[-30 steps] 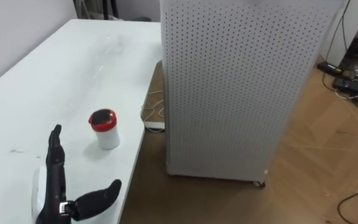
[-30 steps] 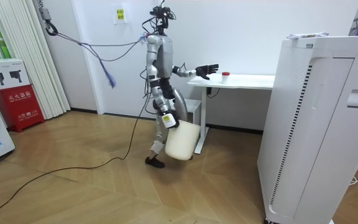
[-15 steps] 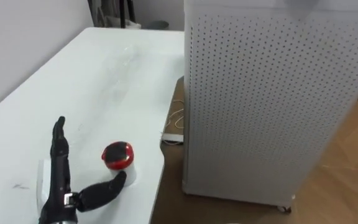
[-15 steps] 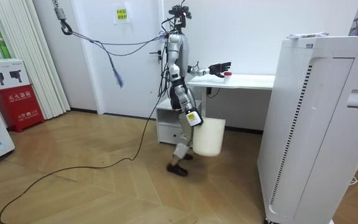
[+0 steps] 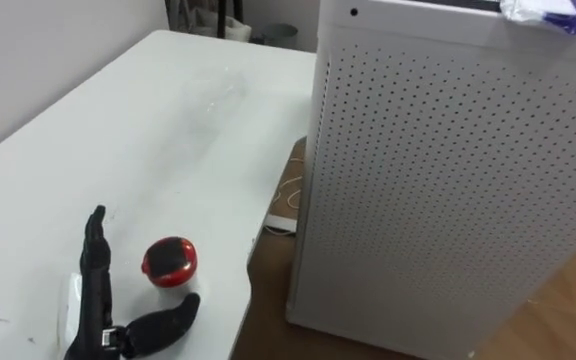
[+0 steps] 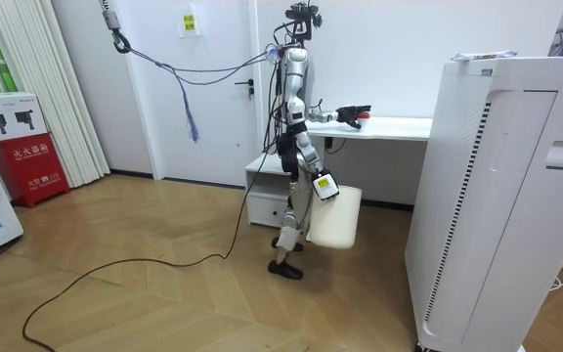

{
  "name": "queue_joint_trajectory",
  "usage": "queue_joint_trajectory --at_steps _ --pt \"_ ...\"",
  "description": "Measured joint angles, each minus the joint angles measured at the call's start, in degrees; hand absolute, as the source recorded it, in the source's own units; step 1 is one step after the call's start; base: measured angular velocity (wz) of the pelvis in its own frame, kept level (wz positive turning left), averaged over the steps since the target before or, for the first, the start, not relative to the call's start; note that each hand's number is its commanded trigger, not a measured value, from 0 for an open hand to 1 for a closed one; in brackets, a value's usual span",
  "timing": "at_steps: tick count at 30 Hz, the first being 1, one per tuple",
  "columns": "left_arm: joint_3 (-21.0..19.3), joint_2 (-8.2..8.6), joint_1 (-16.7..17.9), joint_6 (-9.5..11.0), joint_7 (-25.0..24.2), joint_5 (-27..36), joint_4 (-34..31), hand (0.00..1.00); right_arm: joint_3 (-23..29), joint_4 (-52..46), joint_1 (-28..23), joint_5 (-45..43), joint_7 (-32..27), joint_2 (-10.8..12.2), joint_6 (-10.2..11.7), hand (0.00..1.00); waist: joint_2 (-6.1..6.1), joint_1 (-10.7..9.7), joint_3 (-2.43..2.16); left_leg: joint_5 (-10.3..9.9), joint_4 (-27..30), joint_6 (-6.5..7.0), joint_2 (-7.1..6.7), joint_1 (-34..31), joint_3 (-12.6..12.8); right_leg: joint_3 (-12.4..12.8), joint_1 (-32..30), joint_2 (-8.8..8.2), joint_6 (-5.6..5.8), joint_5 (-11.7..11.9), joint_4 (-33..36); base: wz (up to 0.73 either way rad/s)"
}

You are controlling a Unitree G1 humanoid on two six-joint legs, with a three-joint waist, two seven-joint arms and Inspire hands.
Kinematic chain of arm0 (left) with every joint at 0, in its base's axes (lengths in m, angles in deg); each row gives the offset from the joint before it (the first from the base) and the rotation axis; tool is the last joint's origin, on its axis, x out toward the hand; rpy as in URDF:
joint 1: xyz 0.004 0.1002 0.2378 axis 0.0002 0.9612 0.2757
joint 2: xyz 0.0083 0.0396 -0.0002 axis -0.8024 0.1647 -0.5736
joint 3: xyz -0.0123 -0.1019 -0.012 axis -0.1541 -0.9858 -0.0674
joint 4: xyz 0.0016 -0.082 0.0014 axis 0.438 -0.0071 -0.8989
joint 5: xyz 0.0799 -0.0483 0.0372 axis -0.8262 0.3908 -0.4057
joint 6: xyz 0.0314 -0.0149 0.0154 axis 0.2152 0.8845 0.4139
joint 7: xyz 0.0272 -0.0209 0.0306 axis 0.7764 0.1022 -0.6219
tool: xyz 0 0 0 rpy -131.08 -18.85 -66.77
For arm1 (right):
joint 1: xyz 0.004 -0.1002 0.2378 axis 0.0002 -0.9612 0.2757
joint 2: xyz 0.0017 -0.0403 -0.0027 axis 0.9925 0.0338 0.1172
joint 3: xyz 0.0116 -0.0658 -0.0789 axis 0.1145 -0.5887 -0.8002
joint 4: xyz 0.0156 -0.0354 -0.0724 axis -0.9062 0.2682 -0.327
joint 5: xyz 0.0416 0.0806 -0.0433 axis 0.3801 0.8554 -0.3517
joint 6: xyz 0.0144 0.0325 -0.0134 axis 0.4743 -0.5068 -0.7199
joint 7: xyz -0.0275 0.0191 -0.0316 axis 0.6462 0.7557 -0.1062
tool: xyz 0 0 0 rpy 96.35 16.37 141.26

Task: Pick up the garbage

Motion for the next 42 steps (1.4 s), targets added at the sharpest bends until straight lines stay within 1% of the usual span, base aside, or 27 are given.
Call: queue_joint_trajectory --at_steps 3,4,8,12,15,16,17,21,23,25,27,29,30,31,32,33,34,35,36,37,38,39,40,41,42 --pt "0.37 -0.14 -0.11 0.00 -0.64 -0.02 0.00 0.00 0.00 0.07 0.17 -1.02 1.15 0.07 0.03 1.00 -0.10 -0.92 0.06 0.08 -1.51 -0.12 -0.03 1.04 -0.47 -0.43 1.10 0.08 0.16 0.15 -1.42 0.05" --pt "0.44 -0.16 -0.33 0.00 -1.08 -0.02 0.00 0.00 -0.01 0.07 0.27 -1.73 1.40 0.11 0.03 1.00 -0.23 -0.95 0.18 0.09 -2.01 -0.14 -0.02 1.47 -0.53 -0.47 1.42 0.12 0.17 0.16 -1.67 0.08" --pt "1.20 -0.23 -0.52 0.02 -1.91 -0.01 0.00 0.00 -0.16 0.05 0.33 -1.98 1.74 0.21 0.17 1.00 -0.47 -1.10 0.28 0.09 -2.05 -0.14 -0.05 1.79 -0.63 -0.82 2.62 0.27 0.40 0.50 -3.34 0.04" --pt "2.88 -0.46 -0.51 0.02 -2.46 0.02 0.00 0.00 -0.80 0.06 0.27 -1.92 1.64 0.26 0.60 1.00 -0.73 -1.14 0.51 0.09 -2.09 -0.14 -0.06 1.92 -0.78 -1.00 3.33 0.38 0.42 0.64 -4.51 0.01" --pt "2.92 -0.48 -0.52 0.03 -3.23 0.02 0.00 0.00 -0.82 0.05 0.28 -1.92 1.62 0.28 0.92 1.00 -0.85 -1.20 0.58 0.09 -2.10 -0.14 0.01 2.06 -0.78 -0.96 3.54 0.49 0.40 0.65 -4.60 0.00" --pt "2.92 -0.49 -0.52 0.03 -3.51 0.02 0.00 0.55 -0.82 0.06 0.27 -1.92 1.63 0.28 1.05 1.00 -0.85 -1.26 0.58 0.09 -2.10 -0.14 0.02 2.06 -0.78 -0.95 3.64 0.52 0.40 0.65 -4.74 0.03" --pt "2.93 -0.49 -0.52 0.03 -3.64 0.06 0.00 1.00 -0.83 0.07 0.24 -1.87 1.64 0.29 1.22 1.00 -0.86 -1.34 0.58 0.09 -2.13 -0.14 0.01 2.10 -0.74 -0.91 3.88 0.54 0.38 0.67 -5.20 0.00" --pt "2.96 -0.49 -0.54 0.03 -4.40 1.21 0.00 1.00 -0.86 0.06 0.14 -1.74 1.64 0.31 1.32 1.00 -0.87 -1.37 0.59 0.09 -2.60 -0.14 0.08 2.63 -0.60 -0.75 4.28 0.61 0.37 0.68 -5.47 -0.01" --pt "3.01 -0.47 -0.56 0.03 -4.73 1.19 0.00 1.00 -0.86 0.06 0.17 -1.77 1.65 0.32 1.32 1.00 -0.85 -1.69 0.59 0.09 -2.67 -0.14 0.10 2.67 -0.56 -0.67 4.27 0.63 0.37 0.68 -5.50 0.00" --pt "3.07 -0.49 -0.56 0.02 -4.90 1.32 0.00 1.00 -0.91 0.00 0.18 -1.75 1.67 0.36 1.33 1.00 -0.73 -2.36 0.55 0.09 -2.69 -0.14 0.08 3.10 -0.54 0.51 4.38 0.69 0.36 0.68 -5.33 -0.03" --pt "3.67 -0.61 -0.56 0.00 -5.06 2.41 0.01 1.00 -1.45 -0.02 0.07 -1.75 1.66 0.36 1.33 1.00 -0.72 -2.57 0.56 0.09 -2.63 -0.14 0.01 3.95 -0.53 0.90 5.13 0.68 0.35 0.69 -5.45 -0.18" --pt "4.04 -0.63 -0.53 -0.05 -5.82 3.50 0.02 1.00 -1.78 -0.39 -0.20 -1.78 1.67 0.38 1.33 1.00 -0.73 -3.29 0.54 0.09 -2.63 -0.14 -0.10 4.50 -0.14 1.86 6.33 0.30 0.28 0.88 -6.39 -0.11" --pt "4.05 -0.65 -0.52 -0.05 -6.25 3.84 0.02 1.00 -1.77 -0.62 -0.28 -1.94 1.70 0.37 1.33 1.00 -0.63 -4.11 0.47 0.09 -2.76 -0.14 -0.08 4.63 0.17 2.33 6.56 0.32 0.30 0.90 -6.50 0.05" --pt "4.18 -0.64 -0.60 -0.05 -6.30 3.99 0.01 1.00 -1.71 -0.71 -0.31 -2.00 1.69 0.36 1.33 1.00 -0.29 -4.63 0.19 0.10 -3.06 -0.15 0.00 5.09 0.32 2.34 6.42 0.48 0.30 0.90 -6.26 -0.03" --pt "4.34 -0.66 -0.63 -0.35 -6.36 3.99 0.04 1.00 -1.67 -0.70 -0.31 -2.00 1.63 0.31 1.32 1.00 0.14 -5.12 0.32 0.28 -3.72 -0.33 0.17 6.08 -0.53 2.09 5.44 0.92 0.25 0.83 -4.70 -0.14" --pt "4.41 -0.70 -0.51 -0.58 -6.50 4.11 0.11 1.00 -1.67 -0.71 -0.33 -1.97 1.64 0.29 1.34 1.00 0.54 -5.05 0.34 0.32 -4.13 -0.38 0.45 6.70 -1.64 2.04 4.52 1.24 0.03 0.53 -3.17 -0.49" --pt "4.34 -0.80 -0.50 -0.60 -6.91 4.88 0.43 1.00 -1.74 -1.01 -0.16 -2.01 1.67 0.50 1.31 1.00 1.11 -4.68 0.28 0.32 -5.04 -0.38 1.21 7.65 -5.20 2.68 2.78 3.19 -0.99 -0.02 -3.72 -0.59" --pt "3.82 -0.96 -0.63 -0.57 -6.87 5.28 0.50 1.00 -1.79 -1.77 0.02 -2.15 1.68 0.71 1.24 1.00 0.84 -4.54 0.37 0.29 -4.88 -0.43 1.33 7.59 -5.96 3.42 1.81 4.38 -2.18 1.46 -6.77 -0.56" --pt "2.26 -0.97 -0.84 -0.40 -6.78 6.58 1.43 1.00 -1.91 -3.64 -0.55 -2.58 1.75 0.37 1.31 1.00 1.33 -5.14 0.26 -0.14 -3.08 -1.99 1.93 6.53 -5.12 3.23 2.73 4.87 -3.30 6.18 -8.70 -0.05" --pt "1.86 -1.50 -1.51 -0.55 -7.39 8.21 2.37 1.00 -1.97 -4.04 -1.00 -2.31 1.62 0.58 1.32 1.00 0.31 -6.28 0.51 -0.24 -2.39 -4.16 1.94 4.98 -1.51 4.81 3.91 3.88 -3.22 6.42 -9.11 0.28" --pt "2.26 -1.51 -2.08 -0.88 -8.06 9.10 2.69 1.00 -1.90 -3.84 -1.03 -1.80 1.55 0.54 1.22 1.00 -0.21 -6.52 0.68 -0.03 -3.08 -4.45 1.98 3.85 -0.27 6.14 4.19 3.47 -3.21 6.41 -9.16 0.52" --pt "3.81 -1.46 -3.19 -1.03 -8.89 9.99 3.02 1.00 -1.44 -3.69 -0.95 -0.88 1.05 0.58 0.90 1.00 -1.15 -5.93 1.03 1.38 -5.79 -4.86 2.02 0.66 1.34 9.18 4.18 2.79 -2.84 6.19 -9.12 0.39" --pt "5.12 -1.43 -3.64 -0.94 -9.39 9.92 2.93 1.00 -0.71 -3.59 -0.82 -0.55 0.72 0.93 0.58 1.00 -1.54 -5.29 0.82 5.77 -5.83 -2.75 2.36 -1.92 3.42 10.09 4.12 2.09 -1.04 4.91 -8.66 0.20" --pt "5.61 -1.15 -3.42 -0.93 -9.49 10.05 2.90 1.00 -0.70 -3.44 -0.81 -0.53 0.85 0.90 0.40 1.00 -1.69 -4.60 0.53 5.86 -5.63 -2.57 2.23 -1.50 3.85 9.91 4.04 1.95 -0.66 4.58 -8.35 0.03" --pt "6.56 -0.97 -3.50 -0.99 -9.68 10.24 2.89 1.00 -0.71 -3.43 -0.77 -0.46 1.18 0.89 0.34 1.00 -1.79 -3.86 0.49 5.87 -5.68 -2.55 2.06 -0.68 4.04 8.76 4.19 1.81 -0.55 4.57 -8.06 -0.11"
